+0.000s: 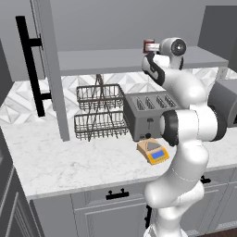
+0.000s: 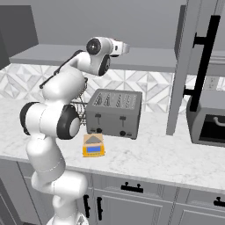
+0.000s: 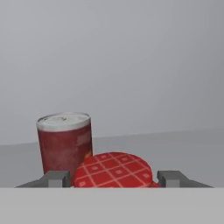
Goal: Pick the jam and place it on the digital scale for weighing, and close the cabinet.
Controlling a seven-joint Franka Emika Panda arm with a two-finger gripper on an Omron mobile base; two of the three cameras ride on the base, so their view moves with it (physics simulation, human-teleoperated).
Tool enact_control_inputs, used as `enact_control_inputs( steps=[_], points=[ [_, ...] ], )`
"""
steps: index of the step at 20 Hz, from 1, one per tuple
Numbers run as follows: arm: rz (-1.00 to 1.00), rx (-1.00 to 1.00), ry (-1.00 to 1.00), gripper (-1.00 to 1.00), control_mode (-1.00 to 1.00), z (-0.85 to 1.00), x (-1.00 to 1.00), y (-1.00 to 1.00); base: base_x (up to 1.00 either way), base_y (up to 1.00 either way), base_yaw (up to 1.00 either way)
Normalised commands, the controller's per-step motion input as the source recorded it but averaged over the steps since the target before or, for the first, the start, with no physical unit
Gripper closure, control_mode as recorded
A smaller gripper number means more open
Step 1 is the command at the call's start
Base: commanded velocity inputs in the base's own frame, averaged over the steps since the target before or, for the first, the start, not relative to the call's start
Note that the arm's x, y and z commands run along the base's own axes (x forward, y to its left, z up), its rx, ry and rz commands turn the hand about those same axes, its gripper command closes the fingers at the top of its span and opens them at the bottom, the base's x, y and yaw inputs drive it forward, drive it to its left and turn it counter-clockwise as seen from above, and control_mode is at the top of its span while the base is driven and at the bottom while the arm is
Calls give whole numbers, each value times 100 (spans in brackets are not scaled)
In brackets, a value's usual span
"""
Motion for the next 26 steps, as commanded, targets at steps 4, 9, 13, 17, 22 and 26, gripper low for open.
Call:
enact_control_inputs(
  steps=[4,9,13,17,22,26],
  points=[
    [0,0,0,100,-100,-3,-14,-2,0,0,0],
    [-2,1,-2,100,-100,-12,-53,-11,0,0,0],
    [-1,7,-1,100,-100,-12,-93,-33,0,0,0],
    [8,5,-1,100,-100,-13,-100,-35,0,0,0],
    [31,0,-2,100,-100,-19,-100,-3,0,0,0],
    [38,0,0,100,-100,-22,-86,0,0,0,0]
  ],
)
